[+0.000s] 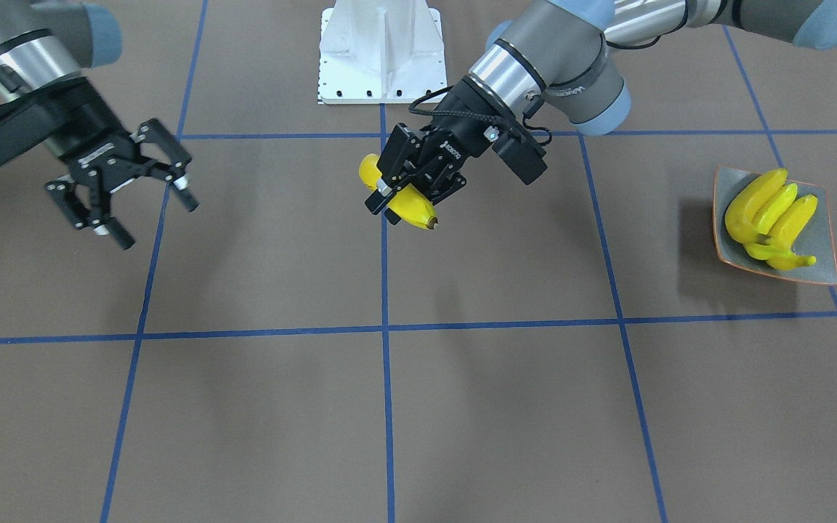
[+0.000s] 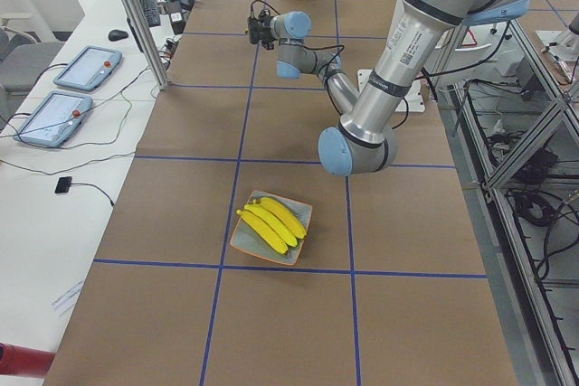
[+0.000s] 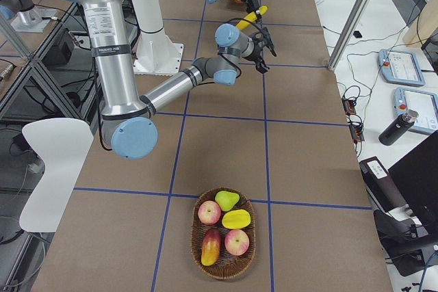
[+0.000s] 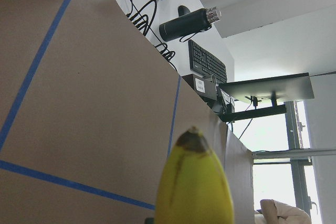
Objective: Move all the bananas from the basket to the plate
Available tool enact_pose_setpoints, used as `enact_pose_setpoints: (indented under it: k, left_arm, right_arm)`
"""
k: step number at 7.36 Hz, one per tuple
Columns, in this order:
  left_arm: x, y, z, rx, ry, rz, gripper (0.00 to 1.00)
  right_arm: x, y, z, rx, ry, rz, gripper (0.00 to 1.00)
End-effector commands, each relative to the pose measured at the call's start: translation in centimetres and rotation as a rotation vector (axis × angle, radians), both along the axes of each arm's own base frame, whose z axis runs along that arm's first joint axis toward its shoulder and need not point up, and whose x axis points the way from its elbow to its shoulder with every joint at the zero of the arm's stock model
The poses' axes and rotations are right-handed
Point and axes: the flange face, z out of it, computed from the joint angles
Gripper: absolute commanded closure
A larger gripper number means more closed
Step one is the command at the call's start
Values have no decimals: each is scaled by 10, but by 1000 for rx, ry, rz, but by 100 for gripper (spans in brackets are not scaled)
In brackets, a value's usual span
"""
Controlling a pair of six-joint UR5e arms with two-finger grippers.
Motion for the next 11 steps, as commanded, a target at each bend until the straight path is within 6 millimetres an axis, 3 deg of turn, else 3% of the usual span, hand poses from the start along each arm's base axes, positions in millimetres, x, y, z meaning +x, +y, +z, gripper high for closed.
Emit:
enact_pose_setpoints:
  k: [1,2,3,5,6,7,9,11]
  left_arm:
    - [-44,23,52,96,-123,-11,100]
    - [-74,25,96,141,-231,-20,100]
    - [-110,25,141,203,-356,-15,100]
    - [-210,15,233,299,-605,20,100]
    - [-258,21,282,365,-746,47,100]
    - [-284,38,324,473,-898,92,100]
    - [-303,65,375,711,-1127,207,100]
    - [-304,59,420,909,-1317,304,100]
  right_arm:
    - [112,-72,115,-107,144,8,0]
    - [158,-91,180,-82,261,-35,0]
    - [195,-98,230,-67,350,-54,0]
    - [235,-86,299,-59,461,-97,0]
    - [238,-78,308,-64,468,-100,0]
    - [238,-77,309,-65,467,-99,0]
    - [237,-77,309,-65,467,-101,0]
    - [237,-77,309,-65,467,-101,0]
